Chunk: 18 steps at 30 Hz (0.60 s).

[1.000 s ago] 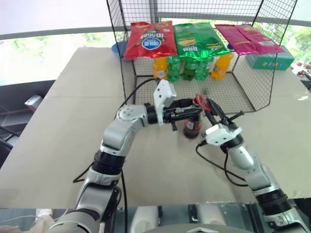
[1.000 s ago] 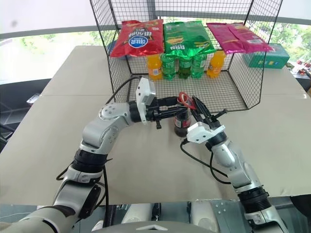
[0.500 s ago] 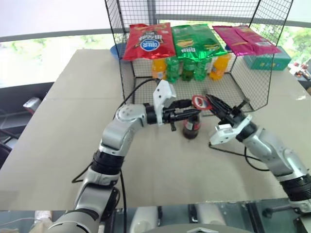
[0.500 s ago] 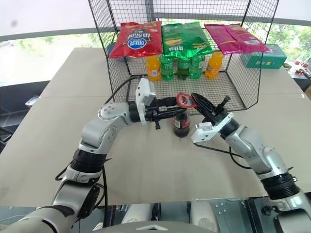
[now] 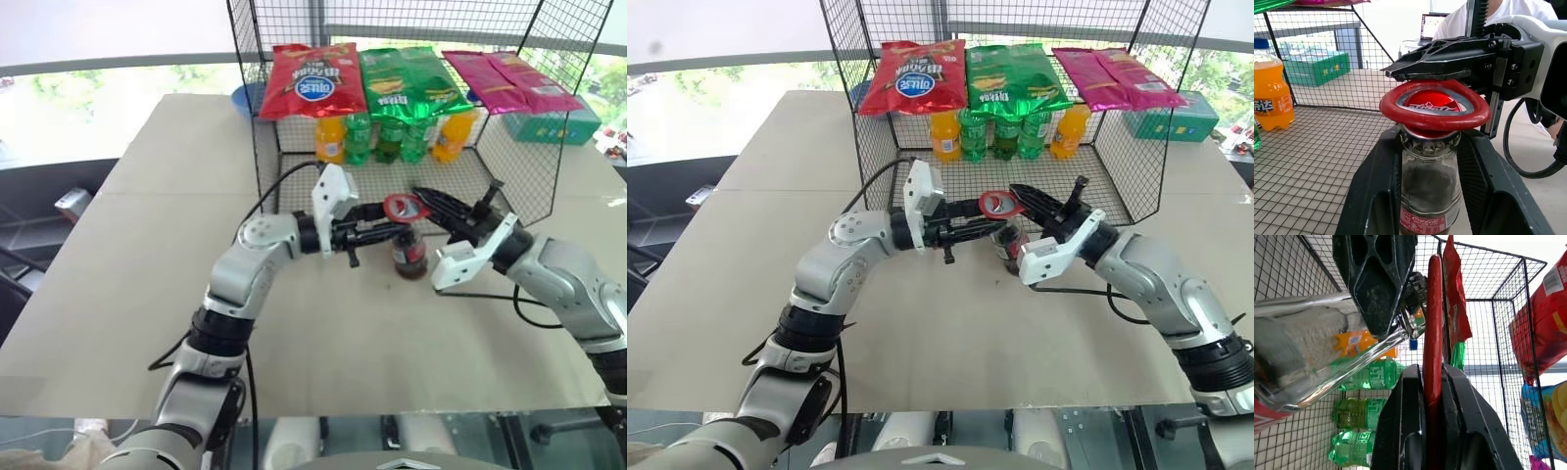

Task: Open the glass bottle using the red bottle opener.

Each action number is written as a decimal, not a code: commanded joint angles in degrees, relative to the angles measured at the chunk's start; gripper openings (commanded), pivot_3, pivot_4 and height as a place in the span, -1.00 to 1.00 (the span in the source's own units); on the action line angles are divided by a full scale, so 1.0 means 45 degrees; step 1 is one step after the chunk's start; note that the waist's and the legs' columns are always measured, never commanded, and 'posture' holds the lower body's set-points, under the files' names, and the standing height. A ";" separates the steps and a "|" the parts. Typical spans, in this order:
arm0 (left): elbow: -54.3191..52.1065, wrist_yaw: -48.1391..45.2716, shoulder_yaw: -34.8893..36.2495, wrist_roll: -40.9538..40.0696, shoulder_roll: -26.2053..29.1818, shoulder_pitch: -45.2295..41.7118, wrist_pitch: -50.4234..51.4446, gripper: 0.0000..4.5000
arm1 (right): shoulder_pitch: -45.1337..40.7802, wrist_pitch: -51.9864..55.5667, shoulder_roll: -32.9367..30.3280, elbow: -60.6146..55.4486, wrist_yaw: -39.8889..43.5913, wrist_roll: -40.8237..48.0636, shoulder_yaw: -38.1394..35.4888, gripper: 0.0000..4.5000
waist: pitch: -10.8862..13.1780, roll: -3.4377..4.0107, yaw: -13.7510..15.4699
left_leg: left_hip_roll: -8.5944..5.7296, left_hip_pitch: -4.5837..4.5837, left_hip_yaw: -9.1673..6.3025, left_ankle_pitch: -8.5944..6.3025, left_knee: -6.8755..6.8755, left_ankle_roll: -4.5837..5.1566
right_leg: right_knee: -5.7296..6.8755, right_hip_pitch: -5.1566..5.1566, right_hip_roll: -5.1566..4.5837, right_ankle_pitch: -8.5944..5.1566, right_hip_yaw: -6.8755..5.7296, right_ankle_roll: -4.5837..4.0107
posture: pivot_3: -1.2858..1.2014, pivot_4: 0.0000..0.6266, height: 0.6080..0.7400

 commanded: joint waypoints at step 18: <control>0.1603 0.0045 -0.1010 0.0591 -0.1148 -0.1873 -0.0703 -0.49 | 0.2093 0.1054 -0.0672 -0.0264 0.0729 0.1004 -0.1855 -1.00 | 0.0008 0.0013 0.0036 | -0.0030 -0.0123 -0.0085 0.0002 0.0009 -0.0004 | -0.0066 -0.0048 -0.0001 0.0001 -0.0085 0.0009 | 0.03 -0.52 1.00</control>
